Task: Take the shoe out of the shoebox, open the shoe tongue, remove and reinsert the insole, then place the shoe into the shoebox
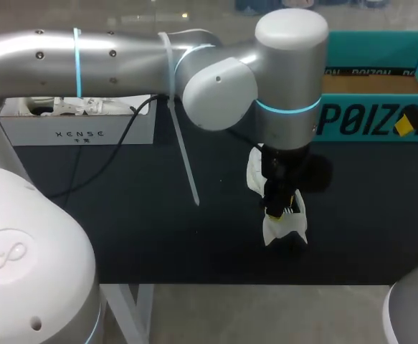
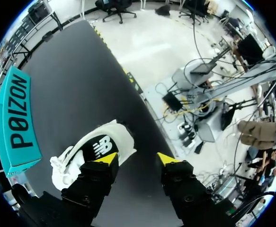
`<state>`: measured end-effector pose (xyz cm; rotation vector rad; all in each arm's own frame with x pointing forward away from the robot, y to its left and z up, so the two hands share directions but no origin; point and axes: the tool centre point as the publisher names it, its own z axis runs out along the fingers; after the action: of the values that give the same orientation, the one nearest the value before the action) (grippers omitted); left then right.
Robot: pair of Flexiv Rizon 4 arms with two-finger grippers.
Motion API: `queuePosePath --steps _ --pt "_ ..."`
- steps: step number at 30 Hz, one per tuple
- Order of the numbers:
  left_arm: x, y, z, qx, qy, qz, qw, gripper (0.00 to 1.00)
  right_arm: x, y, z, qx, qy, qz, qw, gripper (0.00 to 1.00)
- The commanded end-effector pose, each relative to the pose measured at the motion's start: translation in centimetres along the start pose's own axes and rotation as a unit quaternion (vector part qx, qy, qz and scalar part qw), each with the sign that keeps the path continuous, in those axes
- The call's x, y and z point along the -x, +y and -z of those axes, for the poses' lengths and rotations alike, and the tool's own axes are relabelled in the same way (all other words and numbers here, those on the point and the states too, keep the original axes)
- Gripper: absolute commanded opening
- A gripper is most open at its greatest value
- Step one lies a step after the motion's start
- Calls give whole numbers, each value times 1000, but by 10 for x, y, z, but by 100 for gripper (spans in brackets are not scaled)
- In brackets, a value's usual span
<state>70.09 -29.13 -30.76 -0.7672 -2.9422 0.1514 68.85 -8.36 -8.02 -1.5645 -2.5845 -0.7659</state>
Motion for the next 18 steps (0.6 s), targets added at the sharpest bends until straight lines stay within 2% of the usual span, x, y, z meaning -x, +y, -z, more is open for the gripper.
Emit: queuePosePath --steps 1,11,18 --pt "-3 0 0 13 4 19 1000 100 0 3 0 -4 0 -1 1000 100" --pt "-3 -8 1 35 23 60 997 100 0 3 0 -4 0 -1 1000 100" --pt "-8 -20 -8 49 44 93 994 100 0 3 0 -4 0 -1 1000 100"
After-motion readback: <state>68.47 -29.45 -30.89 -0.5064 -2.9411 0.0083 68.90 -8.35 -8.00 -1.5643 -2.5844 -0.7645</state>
